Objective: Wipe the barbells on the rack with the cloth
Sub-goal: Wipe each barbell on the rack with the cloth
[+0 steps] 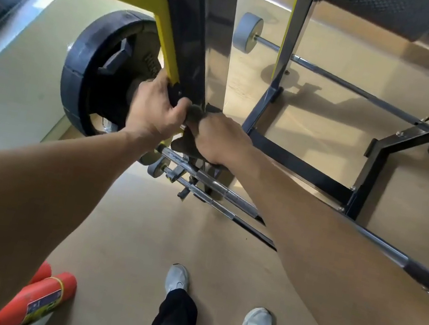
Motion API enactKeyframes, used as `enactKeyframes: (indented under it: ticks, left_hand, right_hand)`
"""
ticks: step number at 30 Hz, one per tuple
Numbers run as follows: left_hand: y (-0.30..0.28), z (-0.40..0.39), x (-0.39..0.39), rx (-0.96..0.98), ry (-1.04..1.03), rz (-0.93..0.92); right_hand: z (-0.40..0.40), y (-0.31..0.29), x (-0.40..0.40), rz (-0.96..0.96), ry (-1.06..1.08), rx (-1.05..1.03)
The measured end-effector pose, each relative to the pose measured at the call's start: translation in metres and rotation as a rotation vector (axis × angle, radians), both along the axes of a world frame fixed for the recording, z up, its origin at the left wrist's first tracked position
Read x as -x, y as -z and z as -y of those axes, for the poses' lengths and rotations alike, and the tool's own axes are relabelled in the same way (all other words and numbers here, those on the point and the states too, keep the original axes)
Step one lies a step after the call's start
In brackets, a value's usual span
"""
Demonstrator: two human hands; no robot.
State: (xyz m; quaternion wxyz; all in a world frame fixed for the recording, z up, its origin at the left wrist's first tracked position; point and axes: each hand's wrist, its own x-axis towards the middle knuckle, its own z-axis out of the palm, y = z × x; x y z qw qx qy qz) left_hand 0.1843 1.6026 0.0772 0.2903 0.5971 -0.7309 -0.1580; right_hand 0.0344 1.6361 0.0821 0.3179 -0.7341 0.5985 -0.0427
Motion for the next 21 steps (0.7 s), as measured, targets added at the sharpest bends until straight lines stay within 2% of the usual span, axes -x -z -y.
enactKeyframes:
  ticks: [3,6,8,10,12,14,16,18,21]
  left_hand:
    - [-0.002,-0.003,0.002,-0.006,0.028,-0.015]
    - [-0.002,-0.003,0.001,-0.014,0.043,-0.051]
    - [0.000,-0.003,0.001,-0.020,0.060,-0.062]
    - [0.000,-0.002,-0.001,-0.029,0.058,-0.053]
    - [-0.002,-0.003,-0.001,-0.053,0.049,-0.048]
    - [-0.004,-0.004,0.002,-0.072,0.070,-0.045]
    - [-0.004,-0.003,0.001,-0.077,0.081,-0.057]
    - [-0.001,-0.002,0.000,-0.059,0.070,-0.041]
    - [0.002,0.000,-0.001,-0.017,0.019,0.004]
  right_hand:
    - [-0.017,0.003,0.015,-0.018,-0.019,0.023]
    - [-0.041,0.012,0.051,-0.125,-0.020,0.027]
    - [-0.057,0.015,0.081,-0.243,-0.018,-0.012]
    - [-0.065,0.014,0.105,-0.267,-0.003,-0.096]
    - [-0.062,0.009,0.110,-0.182,0.045,-0.217]
    - [-0.050,0.001,0.096,0.002,0.126,-0.321]
    - [-0.028,-0.002,0.064,0.117,0.150,-0.306]
    - [-0.001,0.003,0.026,0.091,0.033,-0.244]
    - [0.026,0.006,-0.010,0.074,0.005,-0.183]
